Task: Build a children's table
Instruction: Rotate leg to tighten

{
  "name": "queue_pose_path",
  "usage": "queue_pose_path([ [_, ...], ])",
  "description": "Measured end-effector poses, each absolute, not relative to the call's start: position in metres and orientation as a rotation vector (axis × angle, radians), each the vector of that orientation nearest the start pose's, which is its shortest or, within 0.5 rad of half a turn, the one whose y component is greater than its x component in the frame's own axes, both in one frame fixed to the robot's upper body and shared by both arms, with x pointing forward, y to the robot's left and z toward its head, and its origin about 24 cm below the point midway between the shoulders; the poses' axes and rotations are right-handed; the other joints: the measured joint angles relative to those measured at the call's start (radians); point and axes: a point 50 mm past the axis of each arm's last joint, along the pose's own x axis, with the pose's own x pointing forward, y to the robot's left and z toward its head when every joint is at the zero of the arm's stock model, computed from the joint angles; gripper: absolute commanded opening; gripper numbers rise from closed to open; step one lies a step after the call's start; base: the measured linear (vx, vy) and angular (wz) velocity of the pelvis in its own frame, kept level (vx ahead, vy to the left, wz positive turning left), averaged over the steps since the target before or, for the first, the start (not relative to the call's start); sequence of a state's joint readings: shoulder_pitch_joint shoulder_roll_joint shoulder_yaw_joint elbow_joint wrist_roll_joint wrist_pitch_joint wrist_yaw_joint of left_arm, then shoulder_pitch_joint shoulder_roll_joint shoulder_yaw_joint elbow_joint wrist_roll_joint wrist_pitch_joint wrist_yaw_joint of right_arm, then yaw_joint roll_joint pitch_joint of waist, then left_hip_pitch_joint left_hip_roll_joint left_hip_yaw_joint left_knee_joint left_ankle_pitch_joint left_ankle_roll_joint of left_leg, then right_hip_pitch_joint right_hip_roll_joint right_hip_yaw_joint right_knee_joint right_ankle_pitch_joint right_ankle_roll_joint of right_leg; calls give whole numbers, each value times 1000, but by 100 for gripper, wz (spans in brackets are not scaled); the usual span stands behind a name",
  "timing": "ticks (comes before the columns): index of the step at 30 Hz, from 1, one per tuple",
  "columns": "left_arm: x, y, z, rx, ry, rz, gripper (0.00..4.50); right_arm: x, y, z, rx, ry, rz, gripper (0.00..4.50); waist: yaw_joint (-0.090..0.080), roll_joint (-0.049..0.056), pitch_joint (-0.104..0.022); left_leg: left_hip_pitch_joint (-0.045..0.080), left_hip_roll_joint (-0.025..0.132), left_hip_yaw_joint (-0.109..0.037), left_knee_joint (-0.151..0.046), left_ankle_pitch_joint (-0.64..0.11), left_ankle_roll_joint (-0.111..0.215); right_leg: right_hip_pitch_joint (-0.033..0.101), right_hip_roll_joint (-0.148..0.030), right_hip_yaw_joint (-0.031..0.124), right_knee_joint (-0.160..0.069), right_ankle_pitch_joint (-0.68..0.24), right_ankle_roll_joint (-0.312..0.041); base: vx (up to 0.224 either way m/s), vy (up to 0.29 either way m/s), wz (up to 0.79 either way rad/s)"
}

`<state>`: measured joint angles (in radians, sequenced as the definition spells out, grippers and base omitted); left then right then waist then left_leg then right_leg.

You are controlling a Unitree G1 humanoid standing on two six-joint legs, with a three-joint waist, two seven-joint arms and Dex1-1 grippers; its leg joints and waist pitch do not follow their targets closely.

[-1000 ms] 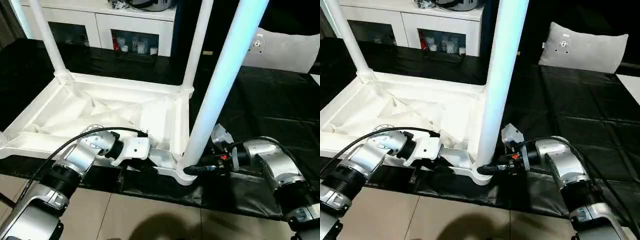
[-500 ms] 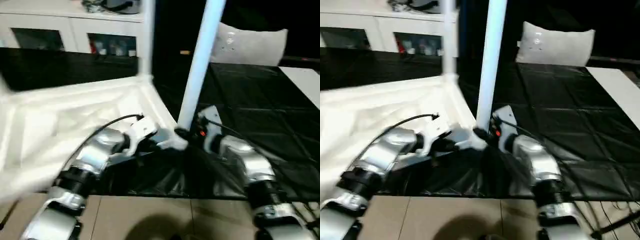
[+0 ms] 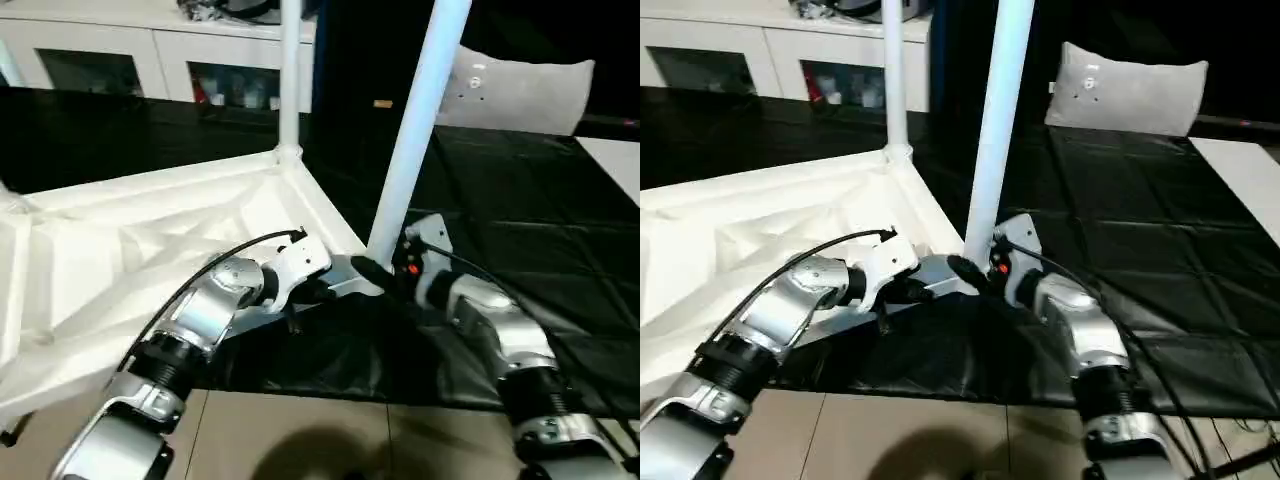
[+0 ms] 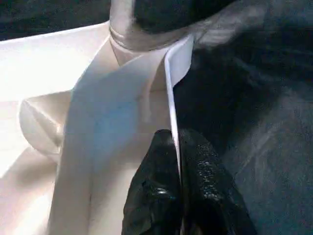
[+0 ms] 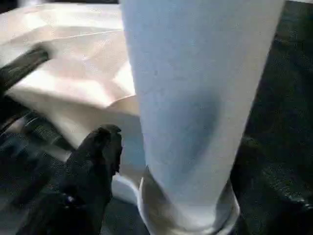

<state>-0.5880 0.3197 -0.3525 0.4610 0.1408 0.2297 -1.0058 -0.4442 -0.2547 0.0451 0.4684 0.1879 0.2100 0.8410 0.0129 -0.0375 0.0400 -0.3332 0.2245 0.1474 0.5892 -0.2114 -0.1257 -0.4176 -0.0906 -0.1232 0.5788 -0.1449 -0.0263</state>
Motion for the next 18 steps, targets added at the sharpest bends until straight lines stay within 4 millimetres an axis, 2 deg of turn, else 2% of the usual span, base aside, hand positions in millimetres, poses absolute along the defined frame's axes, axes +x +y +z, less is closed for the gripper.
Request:
queue_pose_path([
  [4, 317, 114, 57, 600, 432, -1269, 0, 309, -154, 50, -9, 278, 990, 424, 17, 0, 0, 0, 1, 0, -4, 0, 0, -1, 1, 0, 1, 1, -1, 0, 0, 0],
  [8, 314, 120, 58, 644, 417, -1355, 0, 304, -161, 53, -62, 297, 1115, 443, 24, 0, 0, -1, 1, 1, -4, -2, 3, -1, 0, 1, 1, 2, -5, 0, 0, 0],
  [13, 309, 133, 61, 698, 407, -1488, 0, 299, -170, 54, -147, 304, 1228, 443, 32, 0, 0, 0, 0, 2, -4, -2, 4, 0, 0, 2, 1, 1, -5, 0, 0, 0],
  [16, 304, 132, 60, 702, 412, -1573, 0, 294, -172, 54, -157, 337, 1321, 406, 45, 0, 0, 0, 1, 2, -3, -3, 3, 0, -1, 3, 1, 1, -5, 0, 0, 0],
  [18, 302, 131, 60, 704, 414, -1612, 0, 291, -169, 53, -147, 352, 1383, 404, 49, 0, 0, 0, 1, 3, -2, -3, 2, 0, -1, 4, 2, 2, -5, 0, 0, 0],
])
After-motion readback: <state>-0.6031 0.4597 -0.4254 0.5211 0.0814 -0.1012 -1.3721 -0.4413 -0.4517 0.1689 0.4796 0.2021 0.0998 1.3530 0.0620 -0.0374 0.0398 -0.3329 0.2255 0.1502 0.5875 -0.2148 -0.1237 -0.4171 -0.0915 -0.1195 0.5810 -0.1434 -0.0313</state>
